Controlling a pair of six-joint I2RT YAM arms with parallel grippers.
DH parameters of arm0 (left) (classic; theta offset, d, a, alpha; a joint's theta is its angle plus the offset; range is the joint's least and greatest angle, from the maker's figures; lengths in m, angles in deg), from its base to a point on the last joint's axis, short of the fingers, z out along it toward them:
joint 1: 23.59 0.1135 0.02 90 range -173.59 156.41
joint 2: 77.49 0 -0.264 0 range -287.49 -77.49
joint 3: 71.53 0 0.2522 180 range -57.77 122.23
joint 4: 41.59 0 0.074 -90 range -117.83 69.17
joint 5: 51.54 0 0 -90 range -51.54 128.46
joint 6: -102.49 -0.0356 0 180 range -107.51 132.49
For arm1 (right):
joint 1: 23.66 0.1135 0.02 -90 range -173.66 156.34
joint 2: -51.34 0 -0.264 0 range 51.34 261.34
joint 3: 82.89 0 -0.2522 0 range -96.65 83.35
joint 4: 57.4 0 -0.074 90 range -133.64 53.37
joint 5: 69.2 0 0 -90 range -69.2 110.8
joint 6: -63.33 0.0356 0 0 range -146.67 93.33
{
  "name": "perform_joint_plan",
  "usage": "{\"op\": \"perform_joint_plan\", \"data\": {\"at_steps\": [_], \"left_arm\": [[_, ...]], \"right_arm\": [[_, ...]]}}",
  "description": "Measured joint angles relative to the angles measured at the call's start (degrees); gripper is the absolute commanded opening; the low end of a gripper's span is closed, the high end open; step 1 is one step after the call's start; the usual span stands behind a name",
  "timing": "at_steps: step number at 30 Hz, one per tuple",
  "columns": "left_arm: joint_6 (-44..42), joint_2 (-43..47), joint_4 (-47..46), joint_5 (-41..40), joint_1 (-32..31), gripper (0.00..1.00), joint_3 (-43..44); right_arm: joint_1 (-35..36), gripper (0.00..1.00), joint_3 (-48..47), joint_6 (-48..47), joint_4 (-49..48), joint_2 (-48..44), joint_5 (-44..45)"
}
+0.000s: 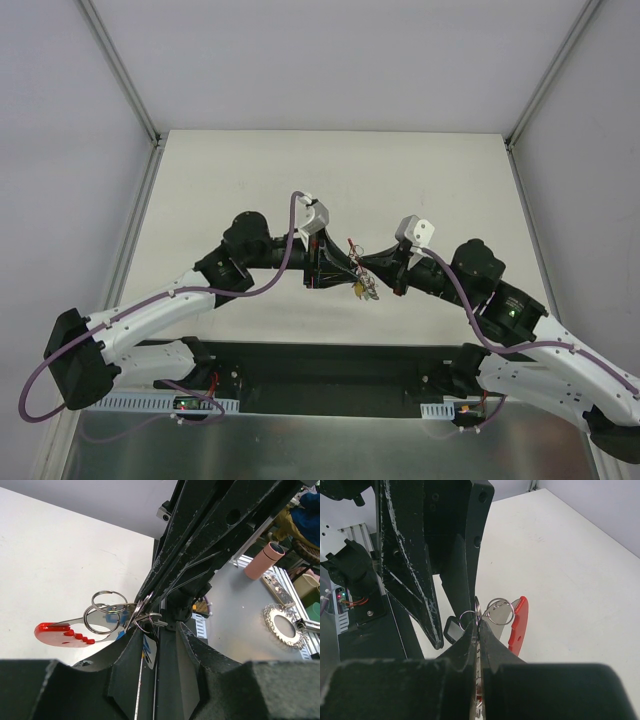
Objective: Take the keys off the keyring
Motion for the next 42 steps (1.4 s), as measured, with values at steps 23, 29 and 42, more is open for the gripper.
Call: {"op": "perform_joint_plan", "data": {"at_steps": [23,29,42], "left_arm": [[-0.5,-2.9,7.8,-1.8,0.1,0.13,3.1],[-0.4,-2.9,6.4,-1.6,0.1,0.13,3.1],[-0.4,-2.1,5.4,0.0,0.1,0.0,2.3]], "right_arm": [[0.0,0.01,0.0,-2.4,2.9,0.0,-1.8],[0.0,0.01,0.0,-2.7,3.2,0.0,-1.7],[0.1,0.01,1.0,-3.0,3.2,-1.6,-1.6]]}}
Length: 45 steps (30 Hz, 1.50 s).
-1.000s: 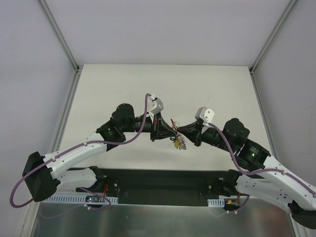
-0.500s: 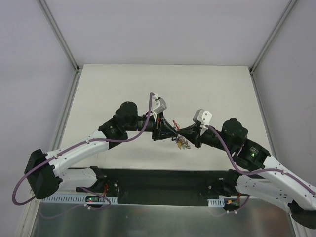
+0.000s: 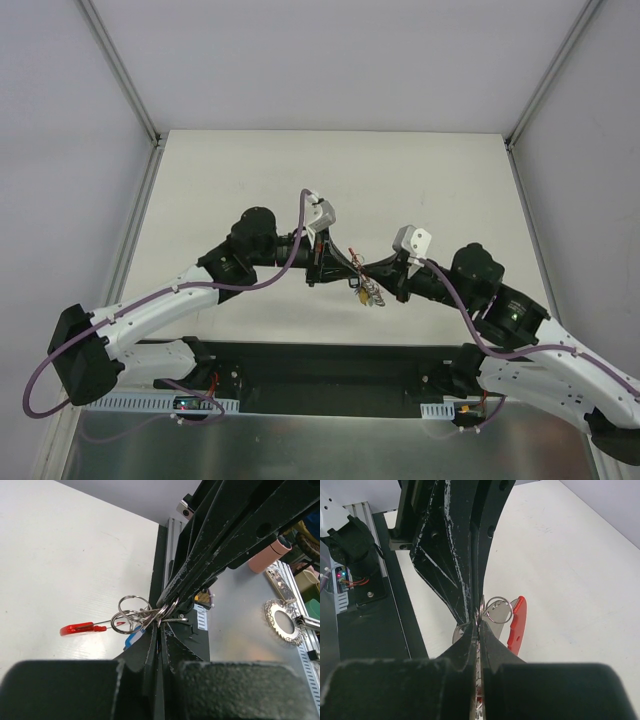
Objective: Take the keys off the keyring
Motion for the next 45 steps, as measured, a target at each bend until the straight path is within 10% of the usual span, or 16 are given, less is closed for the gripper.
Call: {"op": "perform_joint_plan", "data": {"at_steps": [45], "left_arm": [[-51.7,7.8,27.9,-8.3,-14.0,0.0,6.4]], "right_arm": [[0.7,0.01,-0.2,-23.1,8.8,1.1,-18.9]]}}
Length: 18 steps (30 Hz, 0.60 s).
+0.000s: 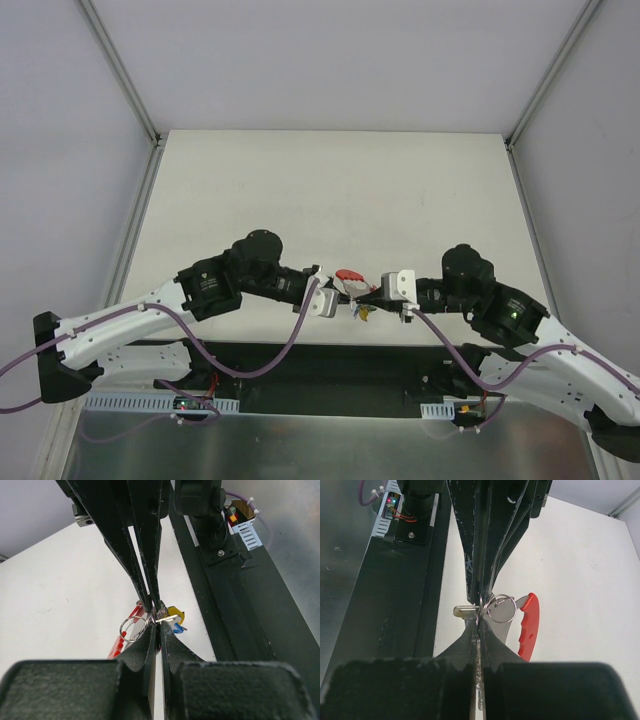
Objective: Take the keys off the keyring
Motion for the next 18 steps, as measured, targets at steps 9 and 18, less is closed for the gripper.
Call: {"op": "perform_joint_plan", "data": {"at_steps": [9,18], "left_arm": [[-3.0,-0.2,2.4,-0.5,-1.9,0.0,1.9],[-4.8,-1.9,5.2,-3.1,-3.7,0.0,2.9]], "right_arm": [[0.1,0.01,-2.8,-1.2,3.6,1.6,-1.8],[0.2,0.01,-3.3,0.0,6.1,3.3,-1.8]]}}
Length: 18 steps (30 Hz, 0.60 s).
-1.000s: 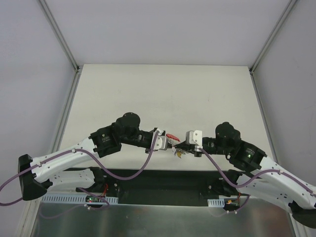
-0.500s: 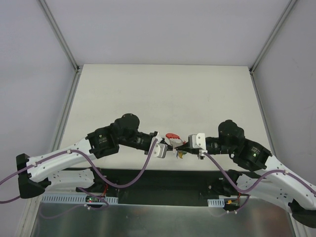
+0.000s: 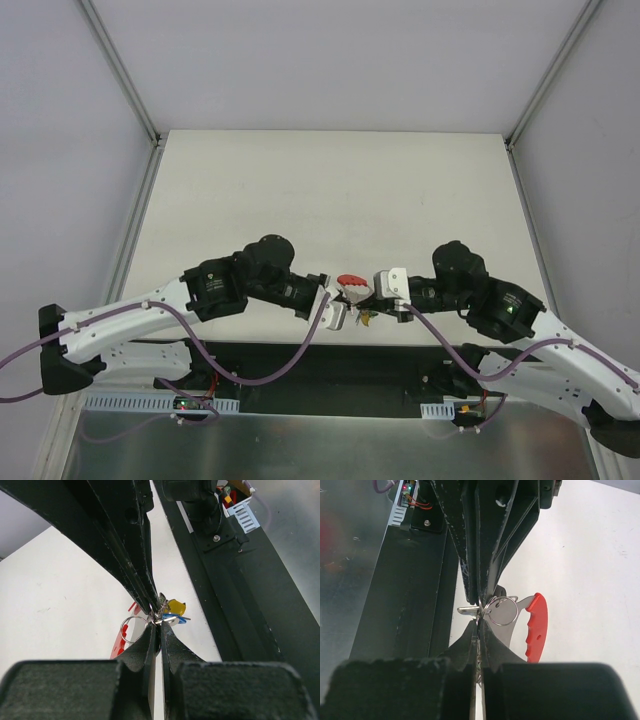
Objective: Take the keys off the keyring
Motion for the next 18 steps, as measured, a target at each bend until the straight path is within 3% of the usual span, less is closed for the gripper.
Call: {"op": "perform_joint_plan", "data": {"at_steps": [18], "left_arm": [[-2.3,-2.7,2.0,-3.6,-2.4,0.0,2.4]], "right_arm": [[0.0,0.01,-1.0,2.6,3.0,1.4,2.3]]}}
